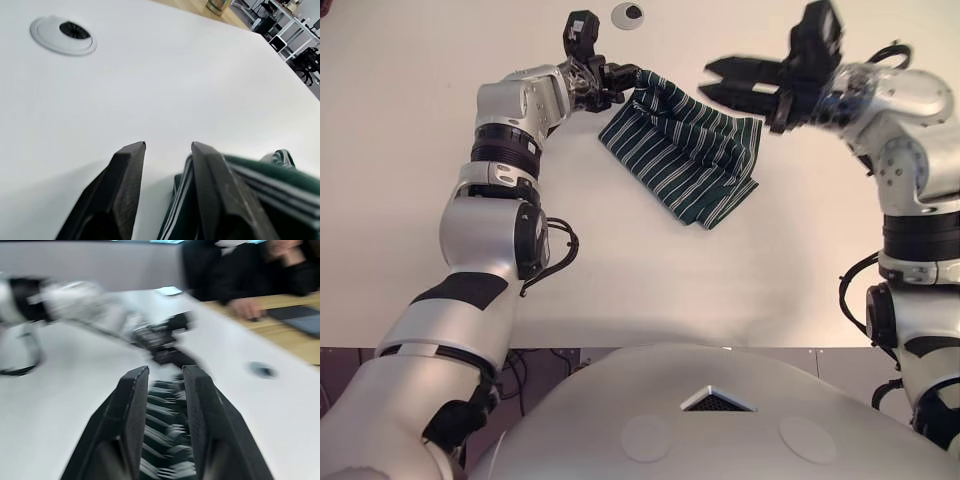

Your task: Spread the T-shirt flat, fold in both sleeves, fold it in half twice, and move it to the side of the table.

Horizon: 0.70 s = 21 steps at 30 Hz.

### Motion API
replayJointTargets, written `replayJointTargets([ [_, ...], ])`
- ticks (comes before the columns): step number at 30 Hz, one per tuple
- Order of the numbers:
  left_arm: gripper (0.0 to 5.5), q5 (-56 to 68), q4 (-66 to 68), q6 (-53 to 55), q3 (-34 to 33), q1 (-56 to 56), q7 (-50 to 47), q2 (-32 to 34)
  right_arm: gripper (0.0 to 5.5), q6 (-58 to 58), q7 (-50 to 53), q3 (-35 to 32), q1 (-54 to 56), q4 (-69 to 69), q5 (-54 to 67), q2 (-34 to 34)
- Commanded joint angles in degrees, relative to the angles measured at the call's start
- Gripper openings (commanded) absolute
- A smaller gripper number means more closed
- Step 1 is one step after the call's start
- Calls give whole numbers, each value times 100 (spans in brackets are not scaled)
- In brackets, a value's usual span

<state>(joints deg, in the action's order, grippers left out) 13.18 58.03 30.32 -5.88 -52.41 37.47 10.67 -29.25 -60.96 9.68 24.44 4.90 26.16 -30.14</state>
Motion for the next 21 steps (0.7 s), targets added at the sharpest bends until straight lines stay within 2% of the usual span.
replayJointTargets([
  [1,163,-7,-64,51,-21,-41,-36,-17,123,0,165,599,-445,142,-506,-14],
  [5,163,-18,-859,219,81,778,163,211,123,-202,1307,772,-458,-513,-1076,619],
  [9,163,16,-1705,471,152,1521,157,274,123,-448,2063,581,-386,-1112,-1254,1109],
  [12,163,97,-2225,647,149,1739,59,235,123,-210,2581,368,-246,-1448,-1419,1324],
  [18,163,146,-3352,980,492,2288,-3,122,123,-26,3248,-117,-159,-1637,-1562,1464],
  [21,163,80,-3539,956,633,2548,-93,121,123,-107,3274,-73,-97,-1817,-1687,1404],
])
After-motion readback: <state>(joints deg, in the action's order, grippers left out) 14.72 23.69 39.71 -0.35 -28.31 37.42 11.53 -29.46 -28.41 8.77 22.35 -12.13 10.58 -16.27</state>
